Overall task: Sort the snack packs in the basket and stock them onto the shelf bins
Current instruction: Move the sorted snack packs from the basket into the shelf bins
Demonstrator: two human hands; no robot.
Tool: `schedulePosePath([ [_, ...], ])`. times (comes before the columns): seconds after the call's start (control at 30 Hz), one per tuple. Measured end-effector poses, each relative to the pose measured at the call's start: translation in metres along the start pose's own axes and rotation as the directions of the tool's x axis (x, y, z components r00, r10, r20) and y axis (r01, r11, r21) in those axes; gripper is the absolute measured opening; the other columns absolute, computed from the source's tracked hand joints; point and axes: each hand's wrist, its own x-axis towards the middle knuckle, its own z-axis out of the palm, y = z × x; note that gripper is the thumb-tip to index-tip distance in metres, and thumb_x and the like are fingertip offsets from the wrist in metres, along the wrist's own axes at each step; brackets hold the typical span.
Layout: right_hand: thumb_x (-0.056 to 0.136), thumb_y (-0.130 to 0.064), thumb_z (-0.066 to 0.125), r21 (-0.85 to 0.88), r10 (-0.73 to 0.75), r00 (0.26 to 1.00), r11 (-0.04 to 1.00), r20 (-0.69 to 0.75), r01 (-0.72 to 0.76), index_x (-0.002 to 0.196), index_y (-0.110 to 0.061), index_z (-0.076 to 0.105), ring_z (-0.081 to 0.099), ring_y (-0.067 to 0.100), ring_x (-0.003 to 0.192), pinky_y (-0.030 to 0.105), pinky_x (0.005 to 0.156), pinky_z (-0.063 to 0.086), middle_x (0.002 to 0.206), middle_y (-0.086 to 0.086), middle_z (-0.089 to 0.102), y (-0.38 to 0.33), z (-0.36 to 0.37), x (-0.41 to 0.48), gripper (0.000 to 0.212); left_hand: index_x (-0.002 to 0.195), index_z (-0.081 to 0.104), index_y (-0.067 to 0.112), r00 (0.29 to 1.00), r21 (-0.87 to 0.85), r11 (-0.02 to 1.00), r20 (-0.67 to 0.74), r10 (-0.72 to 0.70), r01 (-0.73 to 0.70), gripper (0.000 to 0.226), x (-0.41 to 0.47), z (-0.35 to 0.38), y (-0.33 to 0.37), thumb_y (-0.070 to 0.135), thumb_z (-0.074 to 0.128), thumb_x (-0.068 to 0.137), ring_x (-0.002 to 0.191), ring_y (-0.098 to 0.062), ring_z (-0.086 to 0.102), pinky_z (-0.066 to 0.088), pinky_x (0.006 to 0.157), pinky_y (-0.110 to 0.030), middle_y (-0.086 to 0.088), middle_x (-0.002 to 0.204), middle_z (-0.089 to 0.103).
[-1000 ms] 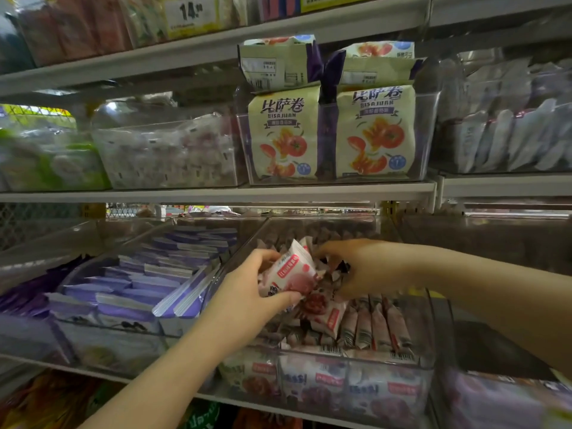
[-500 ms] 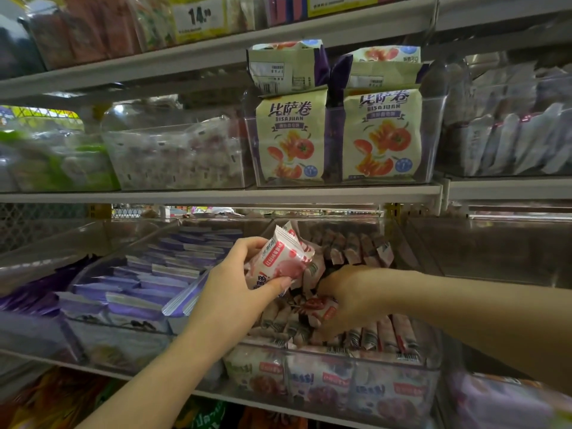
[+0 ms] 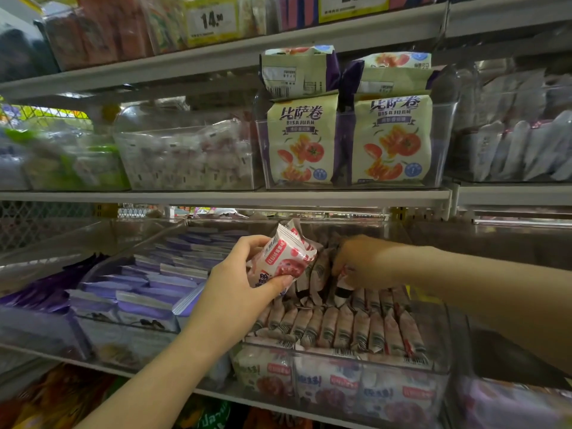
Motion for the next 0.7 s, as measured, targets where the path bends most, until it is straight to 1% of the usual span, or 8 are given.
schedulePosePath([
  [0.07,0.090,-0.016,0.057,0.052,-0.019,0.995,0.998,-0.095,0.024,0.124,-0.021,0.060,0.056,0.022,0.108,0.027,0.086,0.047,0.125,0.002,0.054,-0.005,0.006,0.009,0.034,0.103,0.048,0.050,1.000,-0.005,1.000,0.003,0.000,0.000,0.046,-0.001,0.000,-0.001,0.032,0.079,0.075,0.091,0.017,0.056,0.042,0.064,0.000,0.029,0.099,0.061],
  [0.13,0.087,-0.018,0.064,0.128,0.050,0.984,0.991,-0.168,-0.028,0.123,-0.015,0.054,0.055,0.021,0.102,0.027,0.080,0.046,0.120,0.005,0.054,-0.005,0.008,0.015,0.038,0.103,0.048,0.051,1.000,-0.003,1.000,0.005,0.004,-0.004,0.046,-0.002,0.000,-0.002,0.032,0.079,0.075,0.090,0.017,0.056,0.042,0.065,0.000,0.034,0.097,0.059],
  [0.2,0.084,-0.023,0.070,0.144,0.120,0.983,0.985,-0.140,-0.099,0.116,-0.010,0.053,0.054,0.020,0.092,0.027,0.071,0.045,0.108,0.006,0.056,-0.004,0.008,0.018,0.039,0.104,0.047,0.051,1.000,-0.001,1.000,0.010,0.011,-0.011,0.047,-0.003,-0.001,-0.003,0.032,0.079,0.075,0.091,0.017,0.056,0.042,0.065,0.000,0.038,0.099,0.057],
  [0.27,0.083,-0.028,0.072,0.134,0.131,0.990,0.983,-0.055,-0.123,0.116,-0.010,0.056,0.054,0.019,0.089,0.026,0.069,0.042,0.105,0.003,0.057,-0.001,0.008,0.018,0.041,0.105,0.047,0.050,1.000,0.004,1.000,0.018,0.022,-0.022,0.047,-0.004,-0.002,-0.004,0.033,0.079,0.075,0.091,0.017,0.056,0.042,0.066,0.000,0.041,0.101,0.055],
  [0.33,0.083,-0.030,0.071,0.164,0.105,0.994,0.981,0.021,-0.107,0.127,-0.015,0.054,0.052,0.017,0.092,0.024,0.073,0.041,0.112,0.001,0.056,-0.001,0.005,0.016,0.050,0.105,0.048,0.050,0.999,0.000,1.000,0.024,0.030,-0.030,0.046,-0.004,-0.002,-0.004,0.033,0.079,0.075,0.092,0.017,0.056,0.042,0.066,0.001,0.041,0.102,0.054],
  [0.43,0.085,-0.029,0.069,0.190,0.082,0.996,0.978,0.027,-0.086,0.134,-0.018,0.050,0.051,0.015,0.097,0.023,0.079,0.041,0.127,0.000,0.055,0.001,0.002,0.012,0.054,0.103,0.046,0.054,0.999,0.001,0.999,0.032,0.040,-0.040,0.046,-0.005,0.000,-0.003,0.035,0.078,0.075,0.093,0.018,0.055,0.042,0.066,0.001,0.042,0.103,0.054],
  [0.63,0.084,-0.033,0.070,0.206,-0.005,0.999,0.979,0.039,-0.003,0.124,-0.021,0.055,0.056,0.018,0.106,0.030,0.093,0.048,0.120,-0.002,0.057,0.000,0.005,0.011,0.044,0.105,0.047,0.053,0.999,-0.007,1.000,0.040,0.030,-0.030,0.047,-0.007,0.001,-0.005,0.035,0.079,0.075,0.093,0.015,0.057,0.044,0.067,-0.001,0.040,0.103,0.055],
  [0.7,0.082,-0.035,0.072,0.198,-0.030,1.000,0.980,0.005,0.029,0.118,-0.022,0.056,0.056,0.017,0.101,0.029,0.088,0.049,0.115,-0.004,0.058,0.001,0.008,0.012,0.041,0.104,0.047,0.053,0.999,-0.007,0.999,0.040,0.037,-0.037,0.047,-0.007,0.001,-0.005,0.034,0.079,0.075,0.093,0.015,0.057,0.044,0.067,-0.001,0.041,0.103,0.054],
])
